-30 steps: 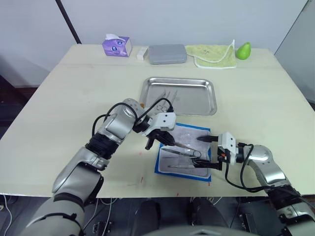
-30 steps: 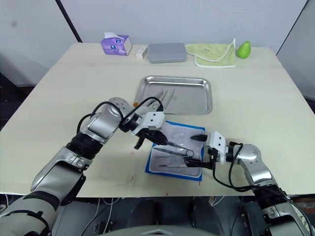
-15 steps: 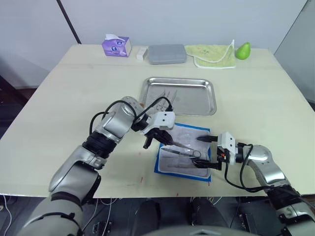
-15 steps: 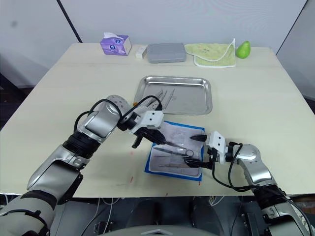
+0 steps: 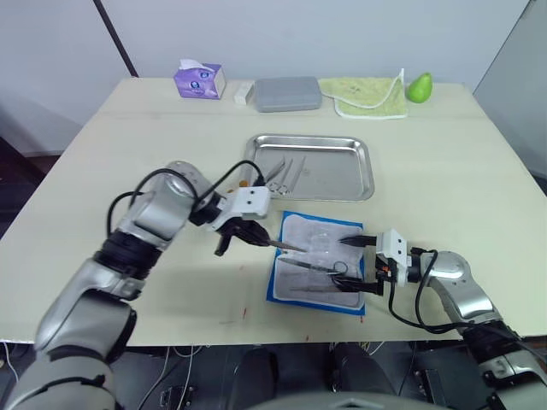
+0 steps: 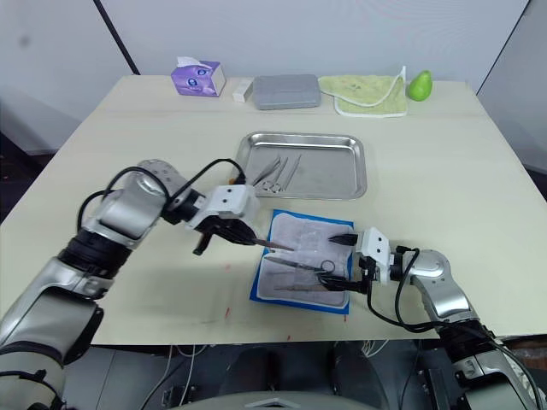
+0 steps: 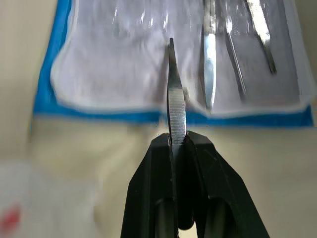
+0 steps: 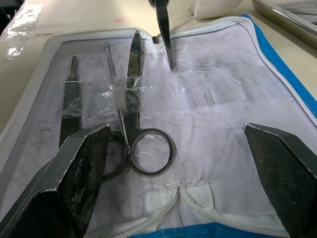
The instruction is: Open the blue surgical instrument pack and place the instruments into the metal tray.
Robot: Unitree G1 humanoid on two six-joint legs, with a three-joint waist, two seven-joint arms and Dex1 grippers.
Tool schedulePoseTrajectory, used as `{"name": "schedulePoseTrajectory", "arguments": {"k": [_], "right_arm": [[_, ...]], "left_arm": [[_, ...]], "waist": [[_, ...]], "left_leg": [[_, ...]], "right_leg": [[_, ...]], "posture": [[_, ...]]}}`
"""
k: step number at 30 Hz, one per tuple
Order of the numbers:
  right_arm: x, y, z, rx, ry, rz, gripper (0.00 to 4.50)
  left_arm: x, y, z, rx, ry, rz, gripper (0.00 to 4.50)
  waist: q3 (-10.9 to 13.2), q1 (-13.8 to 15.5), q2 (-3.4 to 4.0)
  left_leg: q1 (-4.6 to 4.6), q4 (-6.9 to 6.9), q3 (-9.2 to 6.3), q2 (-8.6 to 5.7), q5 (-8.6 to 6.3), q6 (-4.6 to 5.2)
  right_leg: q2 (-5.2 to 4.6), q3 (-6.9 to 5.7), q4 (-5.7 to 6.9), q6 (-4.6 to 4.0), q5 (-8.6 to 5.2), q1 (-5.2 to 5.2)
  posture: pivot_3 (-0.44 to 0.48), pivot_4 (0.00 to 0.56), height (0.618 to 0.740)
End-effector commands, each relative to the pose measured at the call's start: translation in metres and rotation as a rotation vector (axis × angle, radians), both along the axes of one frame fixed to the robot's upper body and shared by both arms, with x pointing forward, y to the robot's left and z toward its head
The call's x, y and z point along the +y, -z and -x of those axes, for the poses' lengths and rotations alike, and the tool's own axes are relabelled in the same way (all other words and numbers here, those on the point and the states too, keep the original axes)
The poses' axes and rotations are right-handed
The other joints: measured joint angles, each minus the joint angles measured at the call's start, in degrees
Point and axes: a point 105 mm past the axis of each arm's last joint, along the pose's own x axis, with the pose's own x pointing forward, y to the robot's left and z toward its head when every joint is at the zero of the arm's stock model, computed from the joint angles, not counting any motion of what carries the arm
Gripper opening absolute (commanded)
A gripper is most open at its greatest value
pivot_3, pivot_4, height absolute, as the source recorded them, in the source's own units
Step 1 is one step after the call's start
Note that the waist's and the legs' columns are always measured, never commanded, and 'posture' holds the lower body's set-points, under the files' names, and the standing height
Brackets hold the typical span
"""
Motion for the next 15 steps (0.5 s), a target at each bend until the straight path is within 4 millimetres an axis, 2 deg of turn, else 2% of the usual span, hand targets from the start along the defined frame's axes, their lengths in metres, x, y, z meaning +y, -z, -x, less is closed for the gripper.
{"name": "schedulePoseTrajectory", "arguments": {"k": [1, 6, 9, 15], "right_arm": [[-0.009, 0.046, 0.019, 0.161, -0.007, 0.138, 4.50], [-0.012, 0.046, 0.020, 0.165, -0.013, 0.139, 4.50], [-0.015, 0.045, 0.020, 0.170, -0.014, 0.139, 4.50], [-0.019, 0.043, 0.022, 0.178, -0.023, 0.145, 4.50]], "left_arm": [[0.005, -0.023, 0.008, -0.030, 0.006, 0.056, 0.02], [0.009, -0.041, 0.017, -0.064, -0.074, 0.189, 0.02], [-0.004, -0.057, 0.018, -0.075, -0.227, 0.372, 0.02], [-0.031, -0.067, 0.001, -0.189, -0.517, 0.514, 0.02]], "waist": [[0.0, 0.0, -0.01], [0.0, 0.0, 0.00], [0.0, 0.2, 0.00], [-0.1, 1.1, -0.13]], "left_leg": [[0.00, 0.00, 0.00, 0.00, 0.00, 0.00], [0.00, 0.00, 0.01, 0.00, 0.00, 0.00], [-0.01, 0.00, -0.01, 0.01, 0.00, 0.00], [-0.01, 0.03, -0.05, -0.07, 0.00, 0.00]], "right_leg": [[-0.01, 0.00, 0.00, 0.00, 0.00, 0.00], [-0.02, -0.01, 0.00, 0.00, 0.00, 0.00], [-0.06, -0.04, -0.01, 0.01, -0.01, 0.00], [-0.15, -0.12, -0.01, 0.05, 0.01, 0.06]], "posture": [[0.000, 0.150, 0.740], [0.000, 0.150, 0.740], [0.000, 0.150, 0.740], [0.000, 0.150, 0.740]]}}
